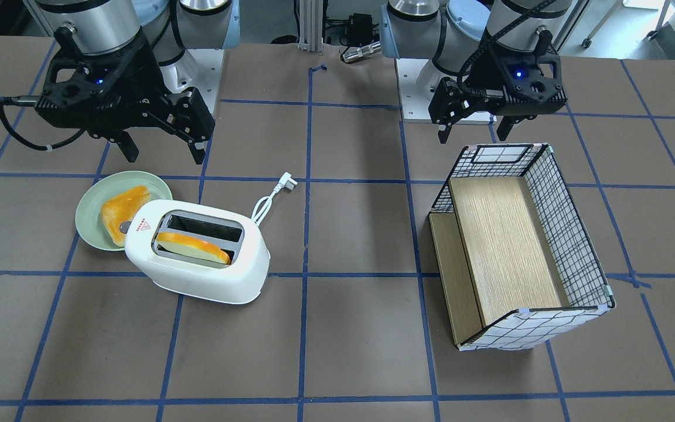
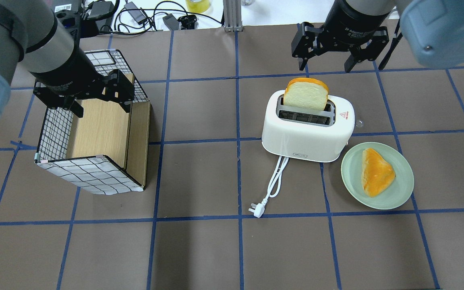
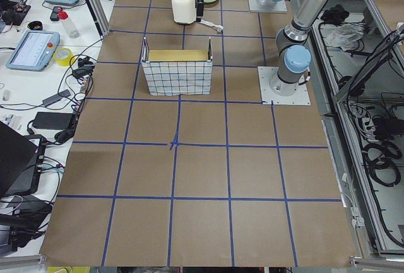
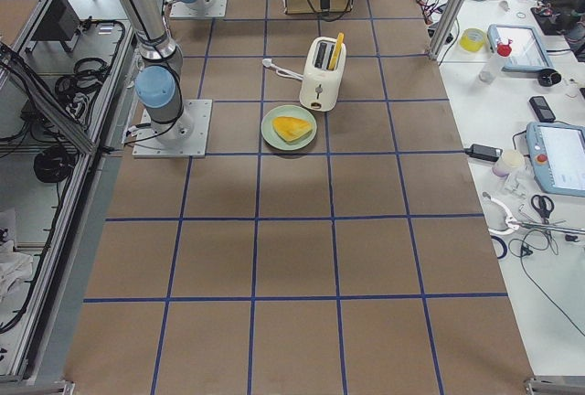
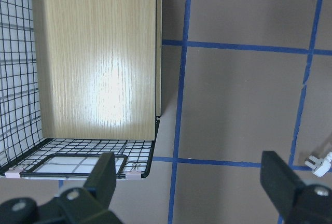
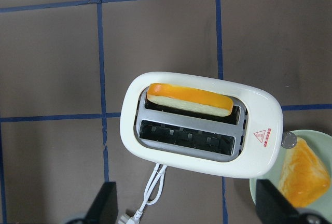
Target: Press toaster with right arm
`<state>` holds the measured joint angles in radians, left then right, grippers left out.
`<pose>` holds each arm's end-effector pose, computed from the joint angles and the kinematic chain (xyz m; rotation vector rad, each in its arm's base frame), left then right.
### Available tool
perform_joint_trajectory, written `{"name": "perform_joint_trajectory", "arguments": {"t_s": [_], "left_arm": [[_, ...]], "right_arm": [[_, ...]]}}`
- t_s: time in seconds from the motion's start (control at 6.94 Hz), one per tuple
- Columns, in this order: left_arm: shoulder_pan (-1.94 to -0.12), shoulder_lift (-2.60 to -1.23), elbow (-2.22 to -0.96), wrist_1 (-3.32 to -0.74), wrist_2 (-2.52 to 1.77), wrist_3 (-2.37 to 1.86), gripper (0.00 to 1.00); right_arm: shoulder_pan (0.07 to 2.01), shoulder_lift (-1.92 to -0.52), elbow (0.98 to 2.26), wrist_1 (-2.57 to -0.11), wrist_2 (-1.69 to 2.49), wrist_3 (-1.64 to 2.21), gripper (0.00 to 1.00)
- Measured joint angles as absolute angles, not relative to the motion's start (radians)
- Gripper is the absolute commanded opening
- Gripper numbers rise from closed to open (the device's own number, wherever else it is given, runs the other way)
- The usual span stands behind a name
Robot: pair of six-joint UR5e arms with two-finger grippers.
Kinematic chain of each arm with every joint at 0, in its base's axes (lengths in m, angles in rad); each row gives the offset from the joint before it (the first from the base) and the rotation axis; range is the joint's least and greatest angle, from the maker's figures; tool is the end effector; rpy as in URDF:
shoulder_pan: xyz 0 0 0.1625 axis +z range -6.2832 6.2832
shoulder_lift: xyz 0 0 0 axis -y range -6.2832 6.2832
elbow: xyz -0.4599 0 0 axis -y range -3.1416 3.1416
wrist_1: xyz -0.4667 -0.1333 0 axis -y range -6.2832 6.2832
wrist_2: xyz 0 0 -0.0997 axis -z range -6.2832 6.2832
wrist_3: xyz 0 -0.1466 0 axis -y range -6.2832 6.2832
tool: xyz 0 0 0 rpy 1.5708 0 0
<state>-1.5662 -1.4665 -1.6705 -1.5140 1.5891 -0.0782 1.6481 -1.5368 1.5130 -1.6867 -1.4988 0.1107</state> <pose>-0.1282 -0.5279 0.4819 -0.1302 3.1214 -0.0969 0.1899 -0.5884 0.5023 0.0432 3.0500 -0.2022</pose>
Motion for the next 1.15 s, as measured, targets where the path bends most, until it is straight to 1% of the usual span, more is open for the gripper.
{"name": "perform_joint_trajectory", "arguments": {"t_s": [0.14,0.58,1.15], "left_arm": [[-1.566,-1.466,-1.67,-1.514,1.589,-0.078,1.0],[-1.566,-1.466,-1.671,-1.514,1.589,-0.078,1.0],[-1.566,-1.466,-1.67,-1.514,1.589,-0.078,1.0]], "right_arm": [[1.647,-1.538,1.518,-1.689,-1.536,0.097,1.0],[1.642,-1.54,1.523,-1.685,-1.659,0.086,1.0],[1.588,-1.536,1.529,-1.66,-1.528,0.03,1.0]]}}
